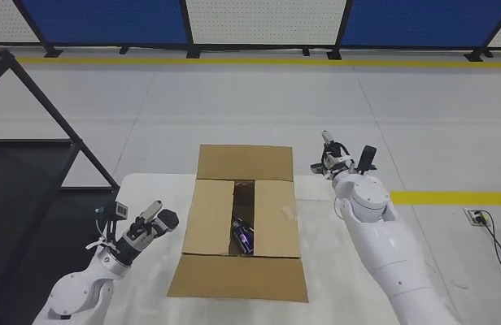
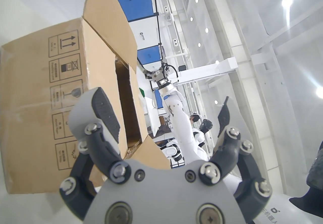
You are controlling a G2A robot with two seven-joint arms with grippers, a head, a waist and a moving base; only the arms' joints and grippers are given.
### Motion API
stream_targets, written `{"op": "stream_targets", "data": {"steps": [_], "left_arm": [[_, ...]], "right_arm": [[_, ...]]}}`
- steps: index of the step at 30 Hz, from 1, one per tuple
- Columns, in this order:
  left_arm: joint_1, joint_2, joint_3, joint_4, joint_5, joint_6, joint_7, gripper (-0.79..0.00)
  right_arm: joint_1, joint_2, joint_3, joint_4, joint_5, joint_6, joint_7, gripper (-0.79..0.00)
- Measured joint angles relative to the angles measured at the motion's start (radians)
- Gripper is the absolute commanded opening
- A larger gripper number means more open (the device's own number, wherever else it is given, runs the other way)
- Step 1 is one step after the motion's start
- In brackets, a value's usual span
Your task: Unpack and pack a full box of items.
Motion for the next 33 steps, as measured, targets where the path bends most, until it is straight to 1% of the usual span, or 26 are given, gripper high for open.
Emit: {"op": "stream_targets", "data": {"steps": [1,4,5,7,8,12,14,15,17,18,25,27,31,33], "left_arm": [[-0.007,-0.001,0.004,-0.001,0.005,0.004,0.000,0.000],[-0.029,-0.001,0.013,-0.007,0.028,0.019,-0.009,0.000],[-0.038,0.000,0.014,-0.010,0.035,0.028,-0.019,0.000],[-0.050,0.001,0.014,-0.019,0.036,0.044,-0.044,0.000],[-0.058,0.004,0.012,-0.026,0.037,0.057,-0.068,0.000],[-0.091,0.015,0.002,-0.057,0.079,0.132,-0.174,0.000],[-0.115,0.020,0.003,-0.073,0.094,0.184,-0.232,0.000],[-0.127,0.022,0.005,-0.076,0.096,0.209,-0.249,0.000],[-0.154,0.024,0.018,-0.082,0.119,0.278,-0.275,0.000],[-0.158,0.025,0.020,-0.083,0.126,0.294,-0.278,0.000],[-0.156,0.025,0.020,-0.083,0.123,0.288,-0.276,0.000],[-0.156,0.025,0.020,-0.083,0.123,0.288,-0.276,0.000],[-0.133,0.024,0.026,-0.102,0.106,0.284,-0.255,0.000],[-0.126,0.024,0.030,-0.108,0.106,0.282,-0.252,0.000]], "right_arm": [[-0.033,0.012,0.026,-0.041,-0.009,0.011,0.035,0.000],[-0.134,0.049,0.112,-0.160,-0.030,0.029,0.189,0.000],[-0.168,0.062,0.144,-0.195,-0.034,0.030,0.261,0.000],[-0.208,0.080,0.182,-0.231,-0.045,0.025,0.370,0.000],[-0.227,0.089,0.201,-0.246,-0.053,0.016,0.443,0.000],[-0.245,0.112,0.230,-0.249,-0.062,-0.033,0.670,0.000],[-0.240,0.122,0.239,-0.228,-0.067,-0.063,0.768,0.000],[-0.235,0.126,0.242,-0.217,-0.073,-0.071,0.794,0.000],[-0.230,0.129,0.245,-0.202,-0.083,-0.074,0.805,0.000],[-0.230,0.129,0.245,-0.202,-0.083,-0.074,0.802,0.000],[-0.231,0.129,0.245,-0.203,-0.082,-0.073,0.799,0.000],[-0.249,0.131,0.241,-0.208,-0.092,-0.079,0.792,0.000],[-0.256,0.130,0.251,-0.202,-0.058,-0.067,0.713,0.000],[-0.234,0.124,0.228,-0.193,-0.049,-0.020,0.652,0.000]]}}
